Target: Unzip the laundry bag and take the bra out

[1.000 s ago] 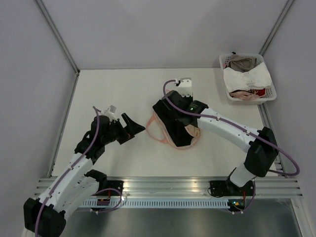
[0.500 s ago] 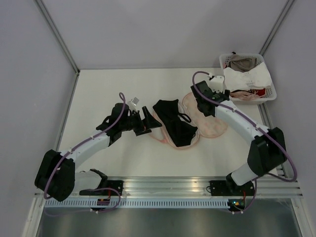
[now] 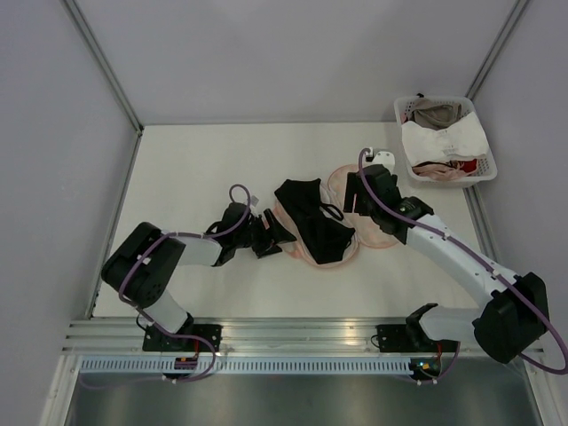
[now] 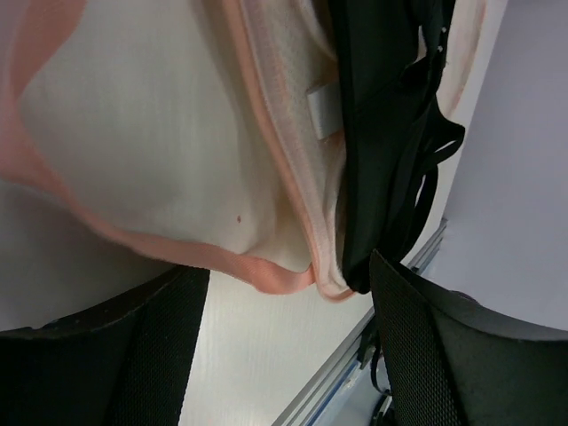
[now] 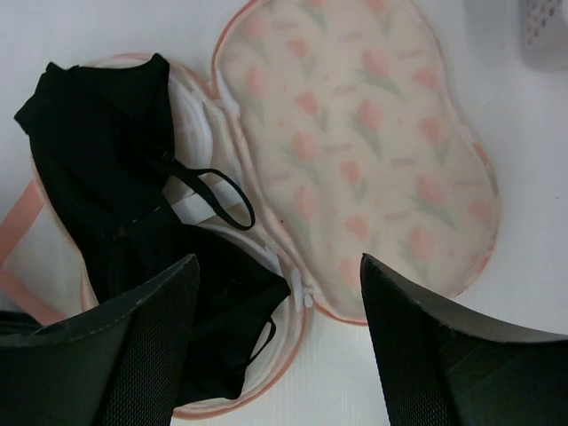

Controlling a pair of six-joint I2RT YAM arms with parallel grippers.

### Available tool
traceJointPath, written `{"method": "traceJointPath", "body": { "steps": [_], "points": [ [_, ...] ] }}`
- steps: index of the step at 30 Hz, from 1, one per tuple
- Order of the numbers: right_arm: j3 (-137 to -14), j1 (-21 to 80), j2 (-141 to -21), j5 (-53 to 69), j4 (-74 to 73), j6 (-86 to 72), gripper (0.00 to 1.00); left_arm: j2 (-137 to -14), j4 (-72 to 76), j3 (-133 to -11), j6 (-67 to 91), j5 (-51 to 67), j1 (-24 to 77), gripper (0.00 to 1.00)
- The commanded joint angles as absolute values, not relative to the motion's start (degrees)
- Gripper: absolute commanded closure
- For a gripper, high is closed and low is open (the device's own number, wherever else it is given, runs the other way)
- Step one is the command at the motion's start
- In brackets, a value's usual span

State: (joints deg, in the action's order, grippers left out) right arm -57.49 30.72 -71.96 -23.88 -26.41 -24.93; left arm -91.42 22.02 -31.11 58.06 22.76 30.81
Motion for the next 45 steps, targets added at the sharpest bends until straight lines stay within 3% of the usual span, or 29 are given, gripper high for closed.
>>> {"method": "traceJointPath", "body": {
  "steps": [1,5,10,16,17,20,29,35,41,45],
  "points": [
    [-56.43,31.46,-71.02,-18.03,-22.06,-24.08,0.22,-95.88,34.35,-30.24,63.79,20.31,32.08,0.22],
    [-55.02,32.25,-71.37,-17.22,-21.01,-24.26,0.24,-100.18,36.92,-31.81,65.21,19.25,33.22,0.23],
    [-53.18,32.26,-73.38,-15.12,-17.06,-23.82,0.24,-103.88,34.98,-34.27,65.65,18.55,33.84,0.36],
    [-53.88,32.26,-79.62,-10.91,-13.28,-22.68,0.25,-107.66,37.00,-34.45,66.00,18.28,33.84,0.64],
    [-54.05,32.26,-80.76,-10.29,-12.58,-22.68,0.25,-107.93,37.26,-34.37,66.09,18.37,33.84,0.78],
    [-55.11,32.26,-83.40,-7.13,-11.60,-21.71,0.24,-108.46,37.53,-34.45,66.18,18.28,33.75,0.98],
    [-60.55,32.78,-94.11,-0.53,-8.96,-18.81,0.23,-107.32,37.53,-34.45,65.66,19.51,33.84,0.98],
    [-68.19,37.17,-101.77,-5.09,-12.12,-16.79,0.22,-106.88,37.79,-34.45,65.57,20.65,33.75,0.98],
    [-74.08,37.71,-108.45,-11.15,-17.04,-16.17,0.34,-104.24,37.36,-33.31,65.39,21.27,33.58,0.98],
    [-74.79,37.97,-110.65,-15.54,-18.98,-16.00,0.35,-101.44,36.83,-32.35,65.39,21.36,33.22,0.98]
  ]
}}
